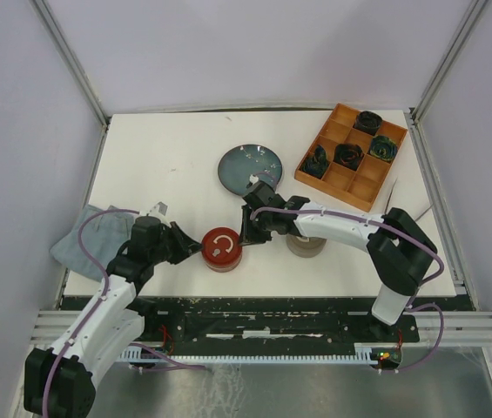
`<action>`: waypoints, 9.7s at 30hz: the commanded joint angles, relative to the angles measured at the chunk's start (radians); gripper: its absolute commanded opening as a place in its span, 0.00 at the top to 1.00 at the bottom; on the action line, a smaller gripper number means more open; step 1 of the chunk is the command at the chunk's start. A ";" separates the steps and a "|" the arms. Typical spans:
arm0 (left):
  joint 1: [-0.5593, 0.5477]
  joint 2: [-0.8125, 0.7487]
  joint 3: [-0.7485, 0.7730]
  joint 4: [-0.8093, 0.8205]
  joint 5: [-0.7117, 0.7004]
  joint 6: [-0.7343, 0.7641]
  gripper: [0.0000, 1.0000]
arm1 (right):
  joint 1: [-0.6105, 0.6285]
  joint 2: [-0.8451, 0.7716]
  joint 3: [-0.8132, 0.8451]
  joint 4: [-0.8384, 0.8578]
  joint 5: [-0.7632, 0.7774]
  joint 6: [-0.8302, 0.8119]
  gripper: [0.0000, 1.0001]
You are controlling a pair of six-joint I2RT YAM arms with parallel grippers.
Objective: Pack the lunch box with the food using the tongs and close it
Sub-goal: Close the box lid on the packing box.
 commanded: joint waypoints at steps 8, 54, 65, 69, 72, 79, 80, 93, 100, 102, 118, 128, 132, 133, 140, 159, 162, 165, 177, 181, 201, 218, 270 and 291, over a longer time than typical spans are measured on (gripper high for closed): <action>-0.003 0.026 0.008 0.051 -0.019 0.012 0.78 | 0.012 0.031 0.069 0.015 -0.012 -0.004 0.75; -0.011 -0.108 -0.063 0.019 -0.005 -0.114 0.50 | 0.012 -0.024 -0.058 0.107 -0.078 0.076 0.49; -0.021 -0.113 -0.132 0.040 0.014 -0.175 0.59 | 0.013 0.015 -0.143 0.153 -0.105 0.125 0.48; -0.024 -0.099 -0.139 0.036 -0.006 -0.178 0.59 | 0.011 0.027 -0.134 0.116 -0.065 0.125 0.48; -0.025 -0.085 -0.142 0.044 -0.005 -0.172 0.60 | 0.010 0.025 -0.145 0.098 -0.037 0.130 0.48; -0.026 -0.085 -0.150 0.055 -0.001 -0.169 0.60 | -0.002 0.059 -0.202 0.110 -0.028 0.156 0.51; -0.027 -0.085 -0.154 0.061 0.000 -0.168 0.60 | -0.003 0.068 -0.217 0.126 -0.034 0.166 0.51; -0.032 -0.095 -0.227 0.106 0.003 -0.176 0.58 | -0.015 0.133 -0.417 0.637 -0.129 0.297 0.52; -0.034 -0.071 -0.241 0.136 0.018 -0.172 0.65 | -0.018 0.139 -0.427 0.661 -0.111 0.312 0.69; -0.034 -0.055 -0.240 0.145 0.022 -0.168 0.68 | -0.017 0.143 -0.425 0.664 -0.113 0.312 0.73; -0.038 -0.002 -0.172 0.168 0.052 -0.125 0.49 | -0.017 0.077 -0.340 0.429 -0.053 0.243 0.79; -0.038 0.047 -0.171 0.192 0.042 -0.120 0.51 | -0.020 0.078 -0.328 0.400 -0.064 0.218 0.74; -0.038 0.077 -0.150 0.195 0.045 -0.102 0.48 | -0.020 0.054 -0.226 0.234 -0.029 0.135 0.62; -0.039 0.086 -0.142 0.196 0.042 -0.097 0.47 | -0.020 0.057 -0.205 0.206 -0.023 0.120 0.60; -0.038 0.111 -0.073 0.160 -0.031 -0.066 0.42 | -0.026 0.126 -0.125 0.170 -0.046 0.093 0.41; -0.012 0.239 0.194 0.077 -0.217 0.100 0.22 | -0.050 0.081 0.016 0.099 -0.073 -0.053 0.36; -0.003 0.264 0.189 0.083 -0.223 0.101 0.22 | -0.049 0.090 0.048 0.088 -0.060 -0.058 0.36; 0.003 0.278 0.179 0.096 -0.219 0.099 0.23 | -0.050 0.099 0.076 0.066 -0.032 -0.060 0.35; 0.008 0.379 0.126 0.146 -0.142 0.112 0.38 | -0.044 0.251 0.150 -0.114 0.082 -0.114 0.55; 0.008 0.365 0.079 0.168 -0.117 0.094 0.44 | -0.043 0.231 0.003 0.023 0.008 -0.052 0.58; 0.006 0.270 -0.117 0.248 0.010 -0.023 0.45 | -0.042 0.241 -0.315 0.595 -0.149 0.185 0.44; -0.003 0.268 -0.172 0.307 0.055 -0.052 0.67 | -0.040 0.277 -0.338 0.684 -0.168 0.250 0.54; -0.173 -0.218 -0.195 0.050 -0.104 -0.368 0.37 | -0.045 0.033 -0.255 0.530 -0.135 0.169 0.31; -0.030 0.308 0.170 0.086 -0.173 0.087 0.16 | -0.051 0.100 -0.219 0.475 -0.060 0.190 0.30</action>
